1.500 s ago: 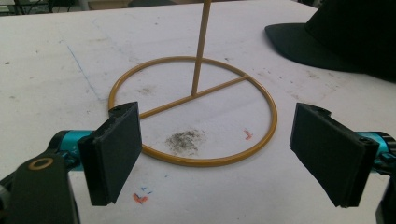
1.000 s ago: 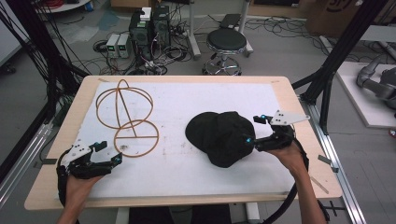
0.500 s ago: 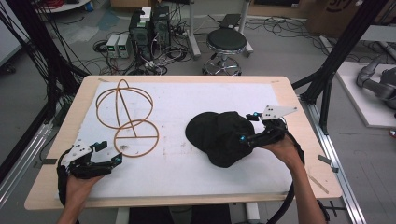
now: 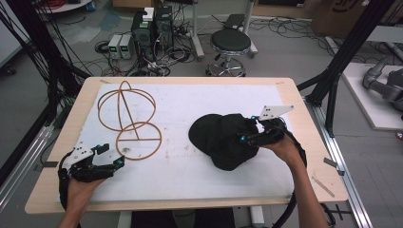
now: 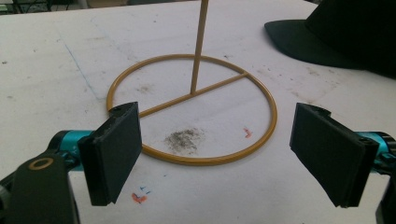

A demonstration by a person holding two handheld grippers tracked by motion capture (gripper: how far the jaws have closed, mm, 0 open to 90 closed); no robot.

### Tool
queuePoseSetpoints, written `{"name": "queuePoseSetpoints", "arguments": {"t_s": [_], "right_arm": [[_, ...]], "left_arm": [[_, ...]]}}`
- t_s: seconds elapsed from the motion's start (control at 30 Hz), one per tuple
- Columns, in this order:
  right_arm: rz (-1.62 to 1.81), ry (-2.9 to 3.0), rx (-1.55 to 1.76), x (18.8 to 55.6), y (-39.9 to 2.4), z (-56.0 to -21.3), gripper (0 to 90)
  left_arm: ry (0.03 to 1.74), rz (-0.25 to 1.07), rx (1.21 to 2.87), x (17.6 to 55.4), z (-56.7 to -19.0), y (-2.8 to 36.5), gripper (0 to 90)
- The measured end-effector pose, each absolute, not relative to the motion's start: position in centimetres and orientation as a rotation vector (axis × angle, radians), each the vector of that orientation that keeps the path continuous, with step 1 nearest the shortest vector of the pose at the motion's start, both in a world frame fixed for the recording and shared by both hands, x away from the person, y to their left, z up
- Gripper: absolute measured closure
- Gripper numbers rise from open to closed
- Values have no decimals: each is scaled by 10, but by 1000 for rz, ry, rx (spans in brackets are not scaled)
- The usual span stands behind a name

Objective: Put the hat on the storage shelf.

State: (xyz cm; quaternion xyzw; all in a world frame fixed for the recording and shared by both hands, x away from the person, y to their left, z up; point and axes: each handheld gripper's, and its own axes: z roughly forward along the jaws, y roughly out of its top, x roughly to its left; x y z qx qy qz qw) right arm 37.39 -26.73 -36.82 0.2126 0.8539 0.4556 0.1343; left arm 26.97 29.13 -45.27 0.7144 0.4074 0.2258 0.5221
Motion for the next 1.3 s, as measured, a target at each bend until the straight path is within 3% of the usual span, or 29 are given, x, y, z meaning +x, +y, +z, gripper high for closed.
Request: {"name": "queuePoseSetpoints", "arguments": {"t_s": [0.33, 0.6, 1.3], "right_arm": [[1276, 2464, 579, 372, -265, -367, 599], [1277, 2456, 597, 371, -265, -369, 731], [1270, 2432, 599, 365, -259, -354, 810]], "left_arm": [[981, 540, 1711, 270, -453, 291, 168], [981, 542, 1710, 270, -453, 290, 168], [981, 542, 1711, 270, -453, 290, 168]]}}
